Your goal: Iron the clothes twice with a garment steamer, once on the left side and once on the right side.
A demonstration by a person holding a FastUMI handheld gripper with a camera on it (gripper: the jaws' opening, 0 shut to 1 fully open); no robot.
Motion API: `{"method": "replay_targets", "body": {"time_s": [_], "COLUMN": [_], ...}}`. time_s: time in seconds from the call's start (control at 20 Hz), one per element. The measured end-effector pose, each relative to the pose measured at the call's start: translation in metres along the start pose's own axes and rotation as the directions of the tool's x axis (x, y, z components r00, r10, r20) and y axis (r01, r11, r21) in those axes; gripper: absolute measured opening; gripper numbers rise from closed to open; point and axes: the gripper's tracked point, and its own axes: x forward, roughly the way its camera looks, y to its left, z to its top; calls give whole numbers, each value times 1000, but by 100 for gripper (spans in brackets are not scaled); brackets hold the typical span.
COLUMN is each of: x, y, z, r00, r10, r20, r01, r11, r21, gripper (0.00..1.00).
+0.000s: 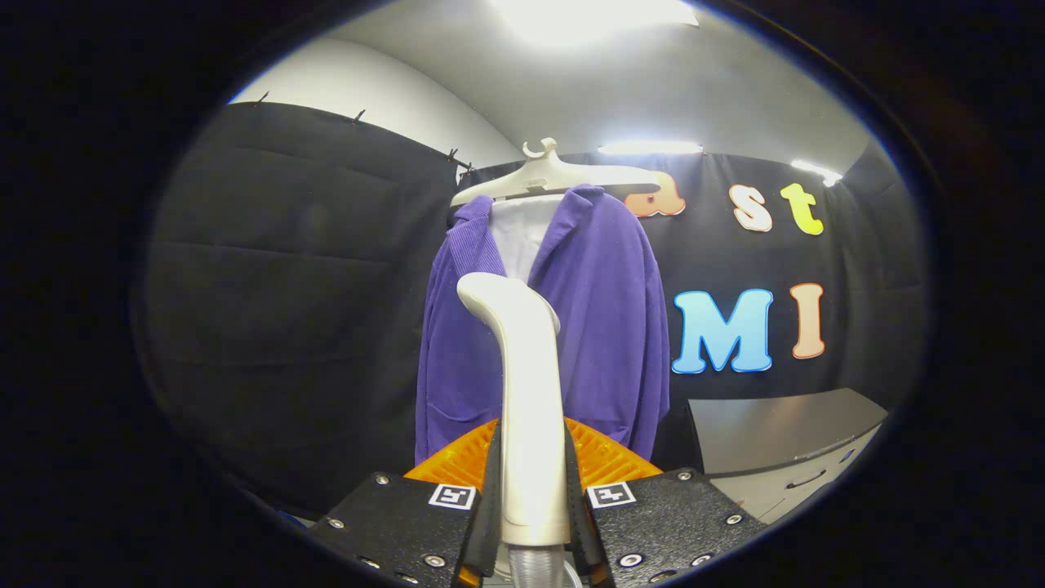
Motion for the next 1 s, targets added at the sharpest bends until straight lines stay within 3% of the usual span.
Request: {"method": "replay_targets", "body": {"time_s": [0.3,0.5,0.7,1.0], "x": [44,78,94,78], "y": [27,41,49,43], "z": [65,83,67,10], "r00": [995,994,999,1000], "r10": [10,6,0,-4], "r20": [96,106,54,-16], "r01": [-8,-3,3,2], "r11": [1000,1000,999,998], "r21": [-23,-31,-46,-68], "gripper": [35,36,36,36]}}
